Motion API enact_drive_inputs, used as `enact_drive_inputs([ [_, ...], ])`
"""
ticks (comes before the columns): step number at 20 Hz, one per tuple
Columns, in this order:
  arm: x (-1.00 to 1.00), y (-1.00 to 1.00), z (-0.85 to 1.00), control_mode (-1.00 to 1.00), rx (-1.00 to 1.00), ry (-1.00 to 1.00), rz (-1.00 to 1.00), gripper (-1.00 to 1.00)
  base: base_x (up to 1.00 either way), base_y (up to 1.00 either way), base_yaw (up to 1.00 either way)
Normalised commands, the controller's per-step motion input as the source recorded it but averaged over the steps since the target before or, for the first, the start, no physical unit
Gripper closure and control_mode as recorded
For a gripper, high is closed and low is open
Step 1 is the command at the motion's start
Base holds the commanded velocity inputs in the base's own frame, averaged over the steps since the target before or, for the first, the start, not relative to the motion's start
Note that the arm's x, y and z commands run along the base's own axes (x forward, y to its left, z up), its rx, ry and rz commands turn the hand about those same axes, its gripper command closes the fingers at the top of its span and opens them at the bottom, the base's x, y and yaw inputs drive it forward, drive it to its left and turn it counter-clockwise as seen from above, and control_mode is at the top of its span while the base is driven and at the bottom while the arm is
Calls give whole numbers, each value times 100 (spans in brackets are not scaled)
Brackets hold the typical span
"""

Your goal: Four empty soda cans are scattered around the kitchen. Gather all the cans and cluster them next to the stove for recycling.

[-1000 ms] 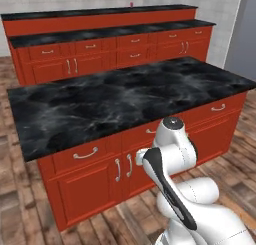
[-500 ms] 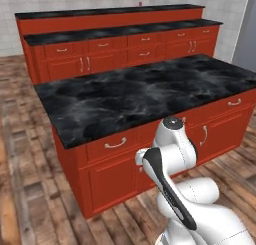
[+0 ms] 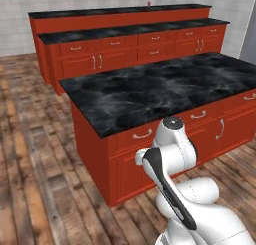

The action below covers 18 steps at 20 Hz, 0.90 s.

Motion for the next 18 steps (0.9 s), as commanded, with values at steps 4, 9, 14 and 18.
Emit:
enact_drive_inputs([
  [4, 0, 0, 0, 100, 0, 0, 0, -100, 0, 75, 0],
  [9, 0, 0, 0, 100, 0, 0, 0, -100, 0, 75, 0],
  [14, 0, 0, 0, 100, 0, 0, 0, -100, 2, 73, 0],
  [18, 0, 0, 0, 100, 0, 0, 0, -100, 2, 69, 1],
])
